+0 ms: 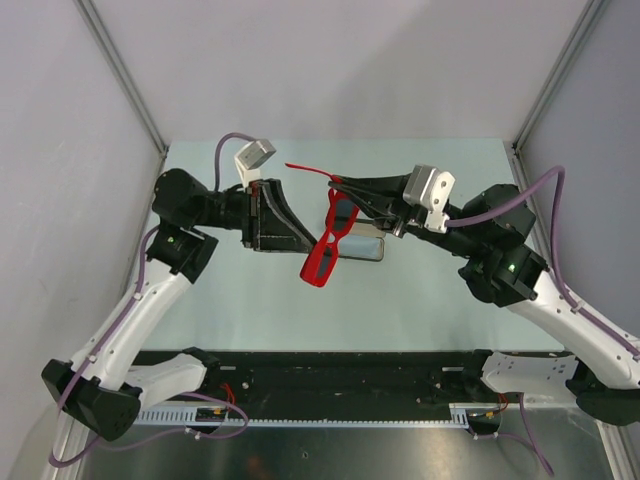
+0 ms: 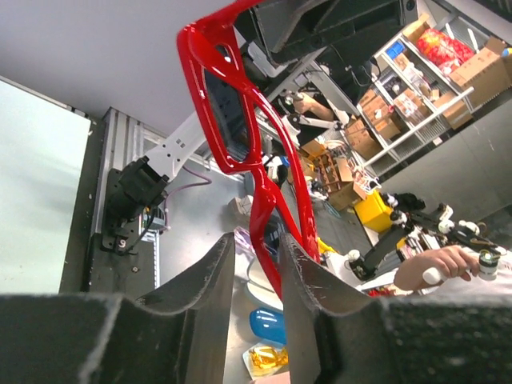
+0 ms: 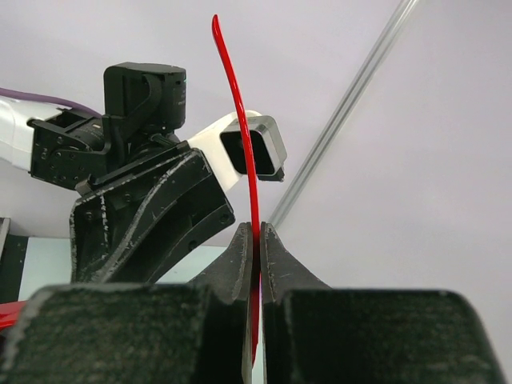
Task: Organize the sunglasses
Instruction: Pass from the right arm to the left, then fold the right temple of the sunglasses with the sunglasses.
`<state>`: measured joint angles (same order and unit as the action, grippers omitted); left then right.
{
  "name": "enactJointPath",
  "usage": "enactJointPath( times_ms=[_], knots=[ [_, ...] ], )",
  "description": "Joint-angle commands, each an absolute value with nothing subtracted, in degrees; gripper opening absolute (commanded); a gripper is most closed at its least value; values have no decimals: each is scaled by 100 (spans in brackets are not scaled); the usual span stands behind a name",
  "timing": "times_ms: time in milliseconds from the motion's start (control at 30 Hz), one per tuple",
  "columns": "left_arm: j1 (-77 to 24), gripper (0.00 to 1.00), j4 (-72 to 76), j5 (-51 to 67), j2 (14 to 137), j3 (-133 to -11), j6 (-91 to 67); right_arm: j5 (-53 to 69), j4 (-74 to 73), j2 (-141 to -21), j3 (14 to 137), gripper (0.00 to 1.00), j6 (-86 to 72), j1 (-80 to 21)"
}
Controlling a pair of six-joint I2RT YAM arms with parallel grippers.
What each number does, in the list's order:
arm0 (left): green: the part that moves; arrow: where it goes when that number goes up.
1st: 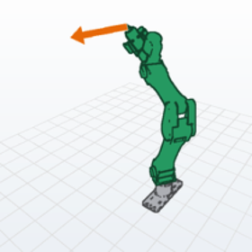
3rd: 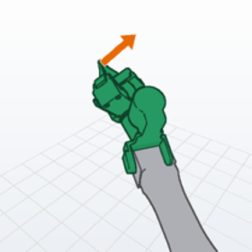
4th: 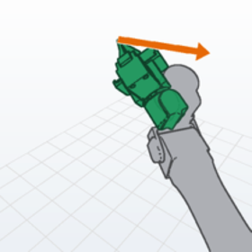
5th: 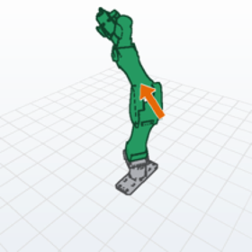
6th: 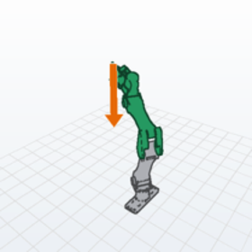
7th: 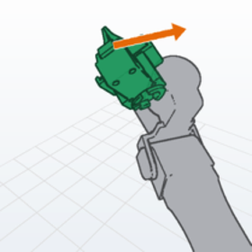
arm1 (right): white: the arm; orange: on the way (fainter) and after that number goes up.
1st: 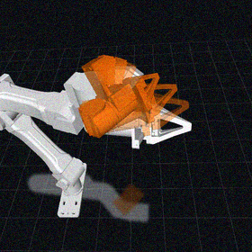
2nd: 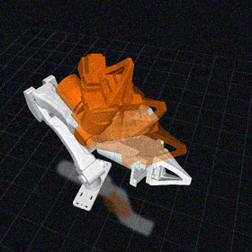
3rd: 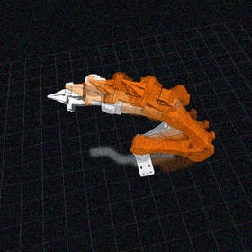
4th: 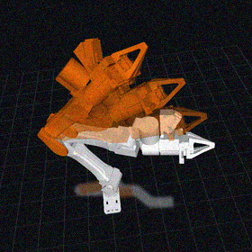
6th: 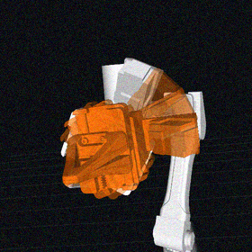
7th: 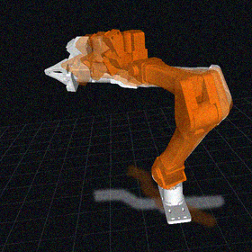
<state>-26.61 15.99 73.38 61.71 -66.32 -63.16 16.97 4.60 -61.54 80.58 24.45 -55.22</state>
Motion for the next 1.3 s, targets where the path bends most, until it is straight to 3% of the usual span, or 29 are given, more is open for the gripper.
enactJointPath(
  times_ms=[0,67,200,433,533,567,633,667,767,800,1267],
  knots=[
    [-2821,35,1819,7602,6082,-6680,-6311,1608,677,-6161,8095,0,2549,-5563],
    [-2839,33,1819,7594,6082,-6645,-6284,1600,694,-6170,8095,0,2558,-5563],
    [-2839,16,1819,7611,6091,-6583,-6284,1600,721,-6179,8095,0,2566,-5572],
    [-2839,0,1828,7533,6205,-6601,-6249,1486,650,-6179,8095,0,2479,-5590],
    [-2830,0,1828,7401,6240,-6644,-6127,1345,511,-6161,8095,22,2443,-5581],
    [-2821,0,1828,7305,6249,-6662,-6082,1327,466,-6161,8095,40,2443,-5581],
    [-2786,1,1828,7181,6240,-6749,-5995,1178,387,-6126,8095,55,2303,-5572],
    [-2751,0,1828,7102,6284,-6793,-5968,1082,369,-6100,8095,70,2216,-5555],
    [-2681,0,1828,6944,6398,-6943,-5915,1264,413,-6004,8095,96,1680,-5423],
    [-2681,0,1828,6926,6433,-6978,-5898,1318,422,-5959,8095,100,1592,-5336],
    [-2329,0,1775,6575,7295,-7400,-5599,861,-412,-5309,8130,100,458,-4879]
  ],
)
